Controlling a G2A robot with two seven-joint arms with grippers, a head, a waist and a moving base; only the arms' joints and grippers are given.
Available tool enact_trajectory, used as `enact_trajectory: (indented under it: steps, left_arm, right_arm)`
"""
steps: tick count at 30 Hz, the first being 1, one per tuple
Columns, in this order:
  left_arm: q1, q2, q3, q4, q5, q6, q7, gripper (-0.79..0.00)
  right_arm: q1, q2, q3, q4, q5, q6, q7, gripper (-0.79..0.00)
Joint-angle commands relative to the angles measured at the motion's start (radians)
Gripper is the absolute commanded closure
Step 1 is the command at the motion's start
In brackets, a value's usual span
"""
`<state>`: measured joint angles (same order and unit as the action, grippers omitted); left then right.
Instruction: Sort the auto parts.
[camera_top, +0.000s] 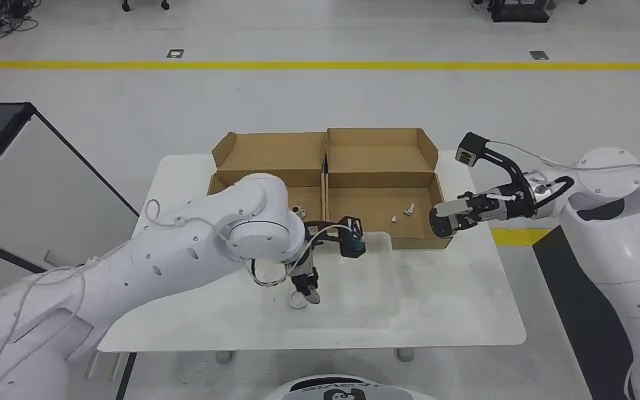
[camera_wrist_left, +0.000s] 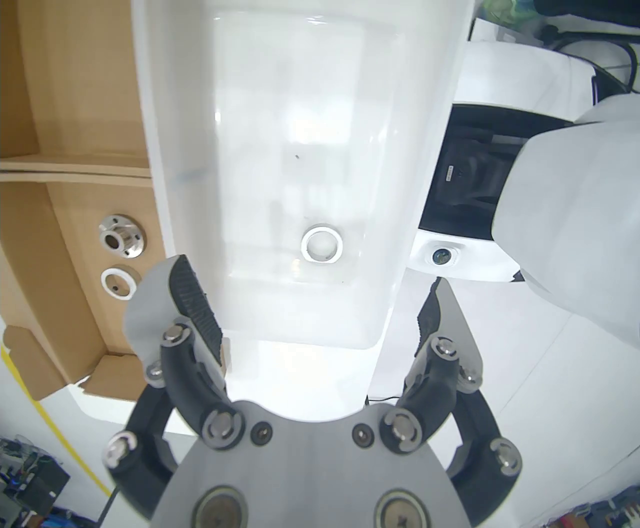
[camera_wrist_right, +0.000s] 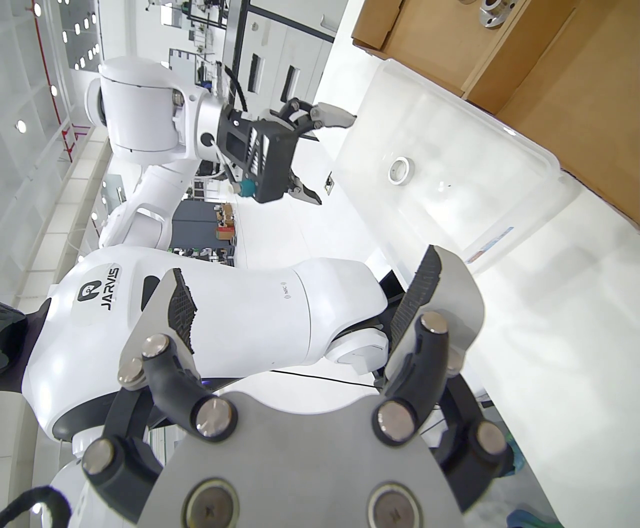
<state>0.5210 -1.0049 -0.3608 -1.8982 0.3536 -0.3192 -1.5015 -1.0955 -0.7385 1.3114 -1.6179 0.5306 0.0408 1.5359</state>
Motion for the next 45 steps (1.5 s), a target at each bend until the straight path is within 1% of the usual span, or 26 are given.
enact_trajectory:
  steps: [1,5,11,12,14,19,20,22,23,26,28,33,36,38,41,43,45]
  left_arm:
    - [-0.019,-0.004,0.035,0.017,-0.013,-0.020,0.020,-0.785]
    - [-0.048,-0.009,0.083,0.037,-0.034,-0.046,0.047,-0.785]
    - [-0.065,-0.017,0.167,0.055,-0.006,-0.064,0.065,-0.776]
    - [-0.066,-0.019,0.176,0.060,-0.009,-0.069,0.070,-0.757]
    - [-0.070,-0.022,0.191,0.064,-0.007,-0.075,0.075,-0.625]
    - [-0.050,-0.031,0.191,0.067,0.035,-0.067,0.068,-0.625]
    - [-0.046,-0.032,0.191,0.068,0.048,-0.066,0.067,-0.603]
    - [-0.038,-0.036,0.191,0.073,0.073,-0.063,0.064,-0.597]
    - [-0.032,-0.037,0.191,0.074,0.084,-0.060,0.060,-0.582]
    - [-0.013,-0.042,0.191,0.077,0.117,-0.047,0.047,-0.579]
    - [0.000,-0.046,0.191,0.084,0.136,-0.043,0.043,-0.594]
    - [0.031,-0.056,0.191,0.105,0.201,-0.030,0.030,-0.600]
    - [0.042,-0.063,0.191,0.114,0.220,-0.034,0.034,-0.570]
    - [0.039,-0.067,0.191,0.123,0.217,-0.042,0.042,-0.566]
    - [0.020,-0.068,0.191,0.125,0.188,-0.060,0.060,-0.591]
    - [-0.001,-0.065,0.191,0.120,0.165,-0.069,0.069,-0.628]
    - [-0.018,-0.058,0.191,0.108,0.128,-0.080,0.081,-0.643]
  right_arm:
    - [0.000,0.000,0.000,0.000,0.000,0.000,0.000,-0.785]
    - [0.000,0.000,0.000,0.000,0.000,0.000,0.000,-0.785]
    - [0.000,0.000,0.000,0.000,0.000,0.000,0.000,-0.785]
    - [0.000,0.000,0.000,0.000,0.000,0.000,0.000,-0.785]
    - [0.000,0.000,0.000,0.000,0.000,0.000,0.000,-0.785]
    - [0.000,0.000,0.000,0.000,0.000,0.000,0.000,-0.785]
    - [0.000,0.000,0.000,0.000,0.000,0.000,0.000,-0.785]
    - [0.000,0.000,0.000,0.000,0.000,0.000,0.000,-0.785]
    - [0.000,0.000,0.000,0.000,0.000,0.000,0.000,-0.785]
    - [0.000,0.000,0.000,0.000,0.000,0.000,0.000,-0.785]
    - [0.000,0.000,0.000,0.000,0.000,0.000,0.000,-0.785]
    - [0.000,0.000,0.000,0.000,0.000,0.000,0.000,-0.785]
    - [0.000,0.000,0.000,0.000,0.000,0.000,0.000,-0.785]
    - [0.000,0.000,0.000,0.000,0.000,0.000,0.000,-0.785]
    - [0.000,0.000,0.000,0.000,0.000,0.000,0.000,-0.785]
    - [0.000,0.000,0.000,0.000,0.000,0.000,0.000,-0.785]
    - [0.000,0.000,0.000,0.000,0.000,0.000,0.000,-0.785]
